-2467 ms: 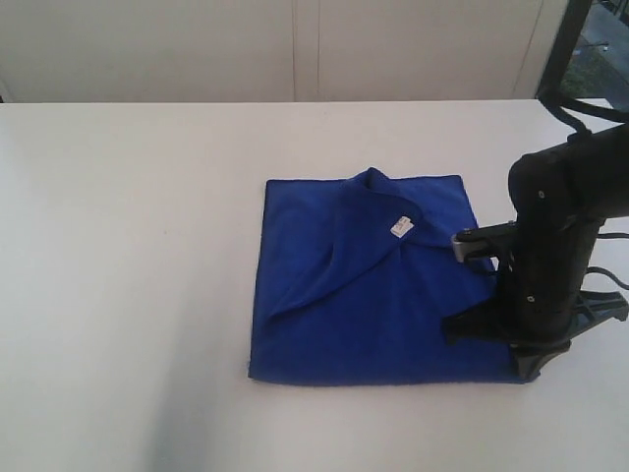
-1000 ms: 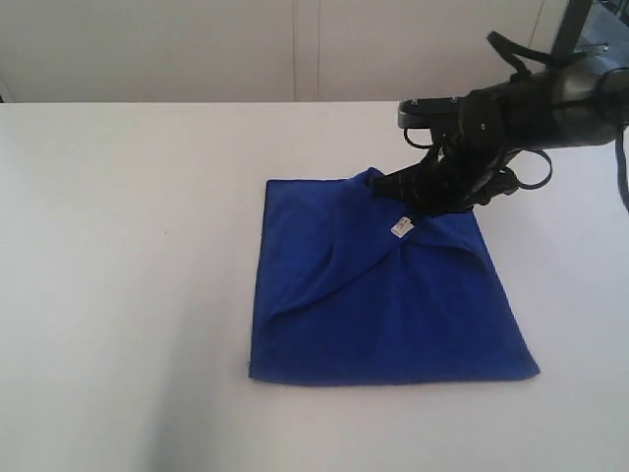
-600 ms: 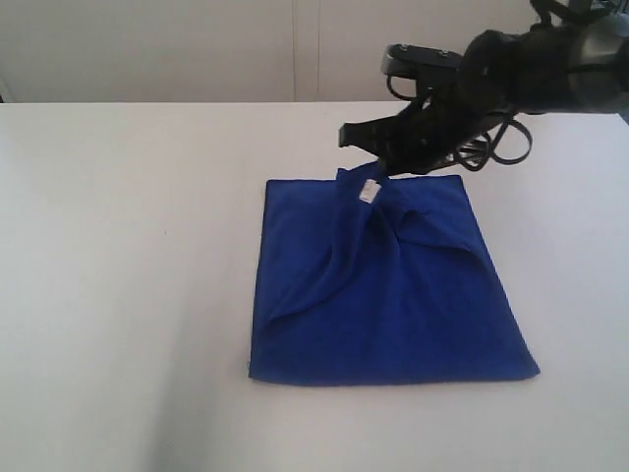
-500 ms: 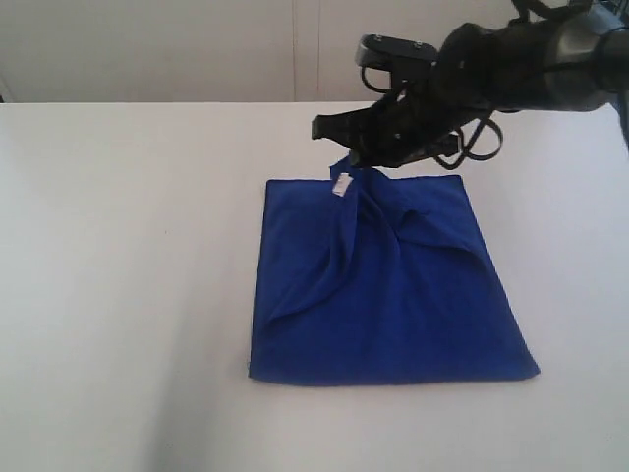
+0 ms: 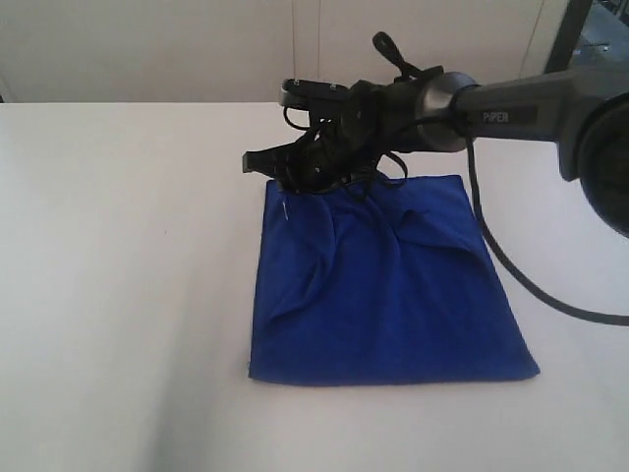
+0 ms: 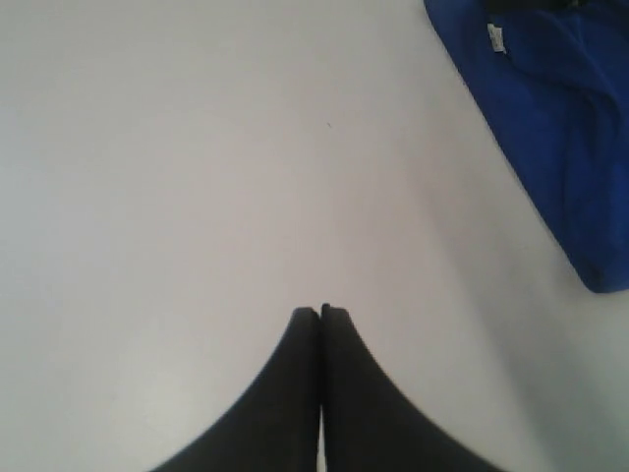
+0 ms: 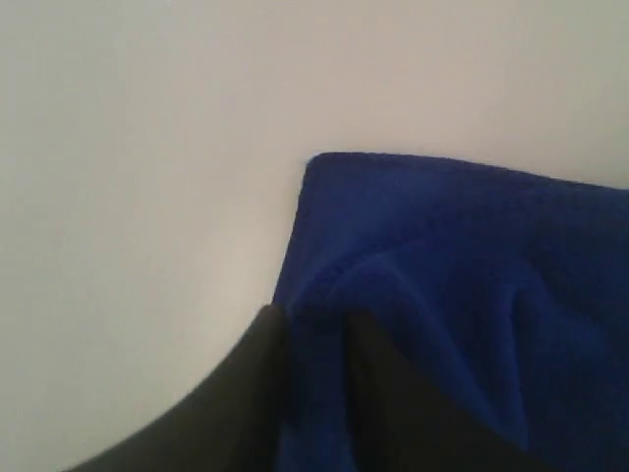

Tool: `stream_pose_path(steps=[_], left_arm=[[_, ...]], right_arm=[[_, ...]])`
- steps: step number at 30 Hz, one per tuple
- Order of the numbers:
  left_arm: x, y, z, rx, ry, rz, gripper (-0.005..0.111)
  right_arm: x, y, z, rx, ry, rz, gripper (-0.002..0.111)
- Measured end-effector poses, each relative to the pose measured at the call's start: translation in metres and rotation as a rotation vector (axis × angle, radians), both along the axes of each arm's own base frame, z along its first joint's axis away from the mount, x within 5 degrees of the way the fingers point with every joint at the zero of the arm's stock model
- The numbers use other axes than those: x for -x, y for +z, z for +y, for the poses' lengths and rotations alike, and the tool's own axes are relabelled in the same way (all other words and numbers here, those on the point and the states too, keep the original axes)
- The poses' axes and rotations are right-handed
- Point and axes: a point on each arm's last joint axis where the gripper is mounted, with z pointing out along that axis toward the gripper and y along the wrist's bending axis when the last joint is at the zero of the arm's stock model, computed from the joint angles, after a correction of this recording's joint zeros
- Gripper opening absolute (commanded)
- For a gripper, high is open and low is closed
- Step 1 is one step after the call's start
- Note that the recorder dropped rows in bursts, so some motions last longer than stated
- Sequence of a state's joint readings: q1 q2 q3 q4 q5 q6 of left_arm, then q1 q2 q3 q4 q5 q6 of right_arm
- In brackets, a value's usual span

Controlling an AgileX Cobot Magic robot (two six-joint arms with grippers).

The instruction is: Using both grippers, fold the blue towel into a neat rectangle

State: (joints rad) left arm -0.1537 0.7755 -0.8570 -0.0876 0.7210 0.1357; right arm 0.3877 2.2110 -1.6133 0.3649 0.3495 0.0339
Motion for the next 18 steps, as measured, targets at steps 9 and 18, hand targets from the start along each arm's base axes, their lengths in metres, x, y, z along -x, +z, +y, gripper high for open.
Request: stream_pose_path(steps=[9,18], left_arm=[[0.000,0.000,0.000,0.000,0.000,0.000,0.000],[0.000,0.000,0.000,0.000,0.000,0.000,0.000]], right_arm=[[0.004,0.057,-0.060,0.015,-0.005,0.134,0.037],[0.008,0.022,-0.138,0.042,-0.133,0.284,0.037]])
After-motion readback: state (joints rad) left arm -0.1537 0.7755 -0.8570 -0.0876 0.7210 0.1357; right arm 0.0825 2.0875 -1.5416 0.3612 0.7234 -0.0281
